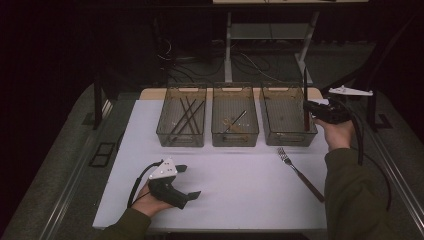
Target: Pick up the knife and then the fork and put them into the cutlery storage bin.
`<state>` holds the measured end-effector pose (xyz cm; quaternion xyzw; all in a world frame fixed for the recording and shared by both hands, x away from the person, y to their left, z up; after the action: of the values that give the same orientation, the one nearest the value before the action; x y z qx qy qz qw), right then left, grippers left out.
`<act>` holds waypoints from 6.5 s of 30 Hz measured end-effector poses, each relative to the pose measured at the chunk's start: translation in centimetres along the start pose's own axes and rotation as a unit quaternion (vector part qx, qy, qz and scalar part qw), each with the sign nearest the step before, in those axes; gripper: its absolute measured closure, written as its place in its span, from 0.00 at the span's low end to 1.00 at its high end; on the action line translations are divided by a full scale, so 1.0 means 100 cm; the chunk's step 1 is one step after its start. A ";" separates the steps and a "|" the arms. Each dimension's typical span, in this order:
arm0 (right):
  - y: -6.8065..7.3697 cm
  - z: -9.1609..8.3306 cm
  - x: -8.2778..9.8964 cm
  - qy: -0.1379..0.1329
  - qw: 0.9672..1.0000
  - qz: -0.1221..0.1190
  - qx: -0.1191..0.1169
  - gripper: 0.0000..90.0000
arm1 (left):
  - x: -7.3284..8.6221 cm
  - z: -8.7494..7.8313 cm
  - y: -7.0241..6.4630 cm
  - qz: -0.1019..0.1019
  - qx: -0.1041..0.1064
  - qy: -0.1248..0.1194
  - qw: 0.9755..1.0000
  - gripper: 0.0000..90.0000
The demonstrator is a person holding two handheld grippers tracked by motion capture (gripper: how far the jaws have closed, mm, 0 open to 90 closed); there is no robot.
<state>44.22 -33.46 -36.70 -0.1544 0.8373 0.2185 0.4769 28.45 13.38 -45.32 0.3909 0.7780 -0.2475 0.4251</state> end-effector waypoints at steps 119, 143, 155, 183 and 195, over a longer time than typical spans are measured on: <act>0.068 -0.010 0.119 0.466 0.881 -0.071 -0.031 0.83 | 0.002 0.002 -0.003 -0.003 0.012 0.012 1.000 0.00; 0.063 -0.034 0.113 0.363 0.925 -0.080 -0.075 0.86 | 0.002 0.001 -0.002 0.004 0.012 0.015 1.000 0.00; 0.058 -0.045 0.103 0.280 0.953 -0.060 -0.098 0.86 | 0.002 0.000 -0.002 0.004 0.012 0.013 1.000 0.00; 0.042 -0.056 0.069 0.035 0.995 -0.027 -0.086 0.86 | 0.002 0.001 0.000 -0.002 0.010 0.011 1.000 0.00; 0.041 -0.043 0.043 -0.007 0.998 -0.024 -0.058 0.86 | 0.002 0.000 0.000 -0.003 0.010 0.011 1.000 0.00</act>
<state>36.98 -32.42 -37.63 -0.2001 0.8158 0.2561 0.4783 28.38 13.43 -45.54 0.3956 0.7811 -0.2521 0.4122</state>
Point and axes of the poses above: each handheld gripper's, and its own axes: z roughly forward along the jaws, x roughly out of its underside, y roughly to its left, the point moved 3 cm from there along z, roughly forward along the jaws, and after that the axes turned 7 degrees about -x, right-handed, at the moved point
